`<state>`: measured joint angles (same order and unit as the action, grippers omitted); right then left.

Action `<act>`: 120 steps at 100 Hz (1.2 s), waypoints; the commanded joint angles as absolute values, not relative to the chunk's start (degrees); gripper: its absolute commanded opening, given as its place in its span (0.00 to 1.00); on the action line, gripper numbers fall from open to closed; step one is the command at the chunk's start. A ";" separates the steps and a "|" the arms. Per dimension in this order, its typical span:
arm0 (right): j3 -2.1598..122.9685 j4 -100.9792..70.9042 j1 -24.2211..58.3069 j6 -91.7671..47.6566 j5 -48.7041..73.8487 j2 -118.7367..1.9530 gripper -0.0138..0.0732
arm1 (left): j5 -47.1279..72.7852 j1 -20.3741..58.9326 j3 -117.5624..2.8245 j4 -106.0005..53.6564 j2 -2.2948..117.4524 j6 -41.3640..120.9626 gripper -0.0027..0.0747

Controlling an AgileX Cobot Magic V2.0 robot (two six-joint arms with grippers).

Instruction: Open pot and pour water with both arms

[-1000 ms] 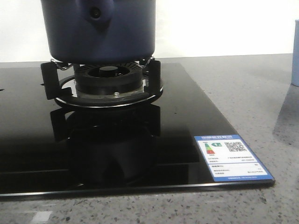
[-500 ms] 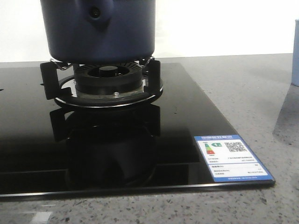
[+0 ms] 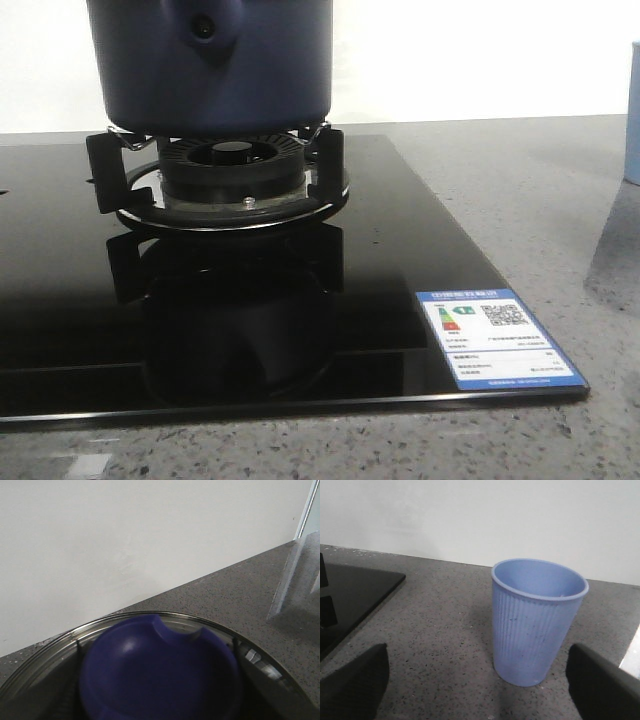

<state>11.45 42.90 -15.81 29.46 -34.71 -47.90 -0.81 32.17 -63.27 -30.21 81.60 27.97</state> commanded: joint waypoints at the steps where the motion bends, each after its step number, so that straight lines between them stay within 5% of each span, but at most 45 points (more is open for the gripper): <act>1: 12.78 41.74 -15.71 29.62 -38.24 -47.41 0.91 | -6.43 32.63 -65.37 -30.66 79.58 27.53 0.48; 59: 12.78 41.74 -15.71 29.62 -38.24 -47.41 0.91 | -5.92 33.90 -65.37 -30.66 81.18 27.53 0.49; 83: 12.78 41.74 -15.71 29.62 -38.35 -47.41 0.91 | -5.44 33.54 -65.37 -30.66 80.25 27.53 0.78; 109: 12.78 41.74 -15.71 29.62 -40.48 -47.41 0.90 | -4.56 33.55 -65.37 -25.63 73.09 27.53 0.70; 120: 12.78 41.74 -15.71 29.62 -41.64 -47.41 0.77 | -3.94 32.49 -65.37 -23.51 68.95 27.53 0.56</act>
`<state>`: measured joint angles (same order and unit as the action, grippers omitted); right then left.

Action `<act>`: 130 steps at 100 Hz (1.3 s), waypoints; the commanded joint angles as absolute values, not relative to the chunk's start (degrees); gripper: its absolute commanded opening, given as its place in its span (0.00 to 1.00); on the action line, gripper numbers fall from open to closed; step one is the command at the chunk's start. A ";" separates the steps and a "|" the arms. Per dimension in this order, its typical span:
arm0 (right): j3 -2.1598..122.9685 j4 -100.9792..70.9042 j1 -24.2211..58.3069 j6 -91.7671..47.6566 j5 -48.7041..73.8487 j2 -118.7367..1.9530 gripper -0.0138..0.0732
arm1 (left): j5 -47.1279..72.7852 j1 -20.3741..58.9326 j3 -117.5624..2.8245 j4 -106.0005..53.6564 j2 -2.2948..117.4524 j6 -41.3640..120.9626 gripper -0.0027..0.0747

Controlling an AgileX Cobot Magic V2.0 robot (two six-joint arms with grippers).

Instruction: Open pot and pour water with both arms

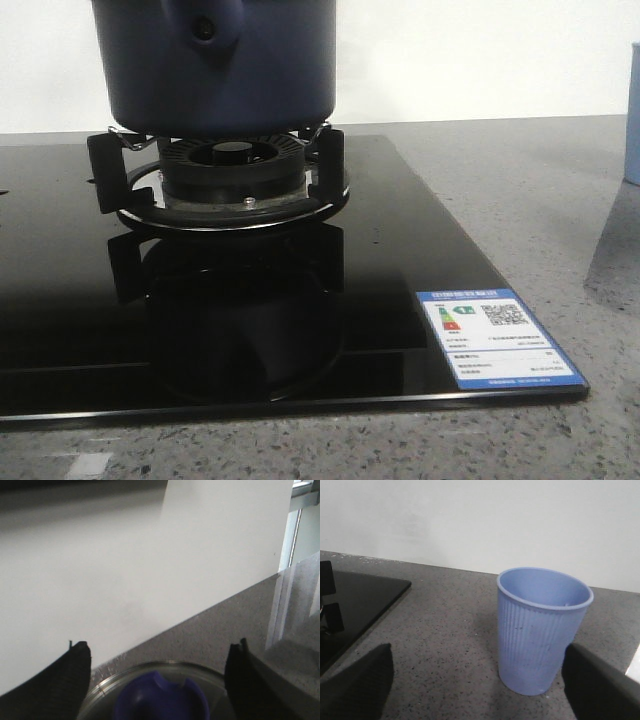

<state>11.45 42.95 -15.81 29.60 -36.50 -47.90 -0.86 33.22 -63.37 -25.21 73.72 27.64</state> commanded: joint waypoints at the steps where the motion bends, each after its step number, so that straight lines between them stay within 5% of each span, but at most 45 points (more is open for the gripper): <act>1: 12.78 41.74 -15.71 29.62 -42.01 -47.41 0.74 | -3.80 32.34 -65.37 -23.51 68.72 27.53 0.53; 20: 12.78 41.74 -15.71 29.62 -50.65 -47.41 0.21 | 0.54 24.44 -65.37 -23.51 63.08 27.53 0.01; 25: 12.98 41.74 -15.71 29.62 -52.12 -47.41 0.07 | 2.15 21.98 -65.25 -23.51 61.89 27.53 0.01; 65: 20.03 41.74 -15.71 43.00 -46.51 -44.33 0.09 | -3.75 10.24 -51.67 -23.84 46.87 27.53 0.01; 130: 2.93 44.92 -15.71 43.33 -29.82 -7.24 0.09 | -9.36 10.24 -14.38 -30.67 9.69 27.53 0.01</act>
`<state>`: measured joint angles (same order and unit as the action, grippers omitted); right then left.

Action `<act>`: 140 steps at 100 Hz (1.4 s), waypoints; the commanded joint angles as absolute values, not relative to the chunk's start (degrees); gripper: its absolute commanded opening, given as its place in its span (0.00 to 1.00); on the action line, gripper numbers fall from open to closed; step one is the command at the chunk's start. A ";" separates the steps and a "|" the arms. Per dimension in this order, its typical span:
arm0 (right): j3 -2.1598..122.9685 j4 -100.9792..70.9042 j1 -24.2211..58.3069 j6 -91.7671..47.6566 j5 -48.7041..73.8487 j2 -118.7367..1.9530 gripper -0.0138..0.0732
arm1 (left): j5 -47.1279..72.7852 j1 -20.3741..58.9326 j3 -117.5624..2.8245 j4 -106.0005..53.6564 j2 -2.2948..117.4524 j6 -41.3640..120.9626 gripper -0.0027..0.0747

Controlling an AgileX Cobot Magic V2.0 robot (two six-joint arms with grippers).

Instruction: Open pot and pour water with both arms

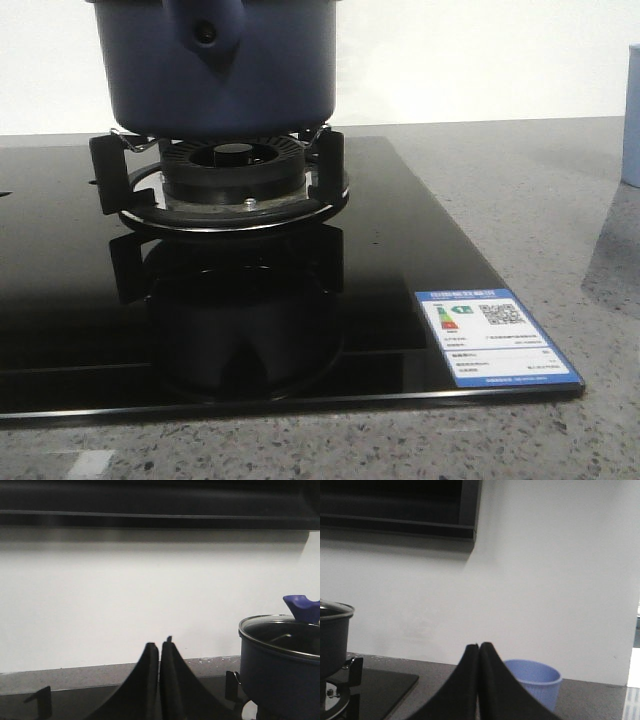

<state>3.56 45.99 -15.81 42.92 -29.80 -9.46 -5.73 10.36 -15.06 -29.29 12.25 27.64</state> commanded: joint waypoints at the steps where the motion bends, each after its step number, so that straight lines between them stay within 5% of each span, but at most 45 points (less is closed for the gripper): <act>1: 2.75 44.92 -15.71 43.33 -29.80 -6.83 0.09 | -9.36 10.24 -14.00 -30.80 9.18 27.53 0.01; 140: -0.17 44.92 -15.71 43.59 -36.54 -5.05 0.09 | -9.62 10.24 -11.96 -31.17 6.07 27.53 0.01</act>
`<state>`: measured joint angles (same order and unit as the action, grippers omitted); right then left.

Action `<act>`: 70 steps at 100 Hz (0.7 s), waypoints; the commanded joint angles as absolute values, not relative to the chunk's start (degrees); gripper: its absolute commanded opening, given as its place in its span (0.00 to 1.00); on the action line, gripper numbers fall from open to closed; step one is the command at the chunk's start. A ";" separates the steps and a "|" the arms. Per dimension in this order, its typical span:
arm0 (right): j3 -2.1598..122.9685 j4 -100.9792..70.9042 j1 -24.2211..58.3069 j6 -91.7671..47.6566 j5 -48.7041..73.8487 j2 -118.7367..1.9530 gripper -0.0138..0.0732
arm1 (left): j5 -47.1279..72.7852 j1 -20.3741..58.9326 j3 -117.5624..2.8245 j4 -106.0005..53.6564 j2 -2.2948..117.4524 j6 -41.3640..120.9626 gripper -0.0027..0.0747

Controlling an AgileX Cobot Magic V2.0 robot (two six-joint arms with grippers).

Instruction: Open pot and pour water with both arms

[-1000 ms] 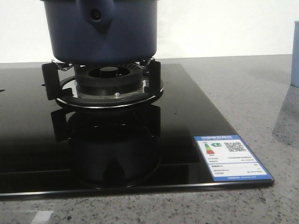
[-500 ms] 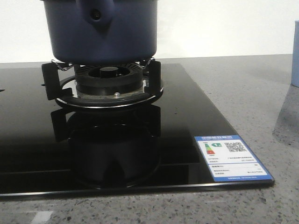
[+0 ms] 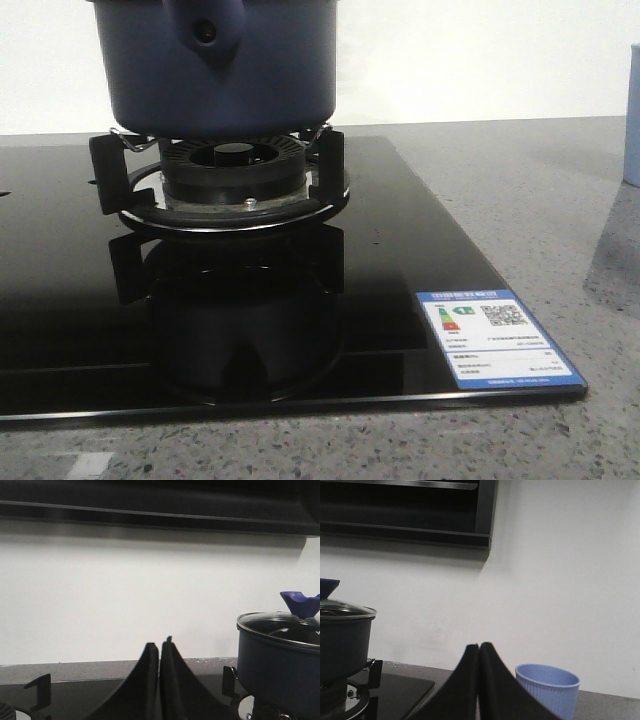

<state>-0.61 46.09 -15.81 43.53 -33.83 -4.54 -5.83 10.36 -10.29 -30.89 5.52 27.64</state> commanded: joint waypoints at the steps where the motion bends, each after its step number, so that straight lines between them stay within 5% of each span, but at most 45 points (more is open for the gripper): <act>1: -0.17 44.92 -15.71 43.59 -36.54 -5.05 0.09 | -9.62 10.24 -11.96 -31.17 6.07 27.53 0.01; 30: -0.17 44.92 -15.71 43.59 -36.54 -5.05 0.09 | -9.64 10.24 -11.60 -22.53 6.07 26.97 0.01; 70: -0.17 44.92 -15.71 43.59 -36.54 -5.05 0.09 | -2.33 -0.09 0.56 -4.96 -1.96 1.59 0.01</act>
<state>-0.61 46.09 -15.81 43.53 -33.95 -4.54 1.79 0.92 -0.43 -6.14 -0.19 4.51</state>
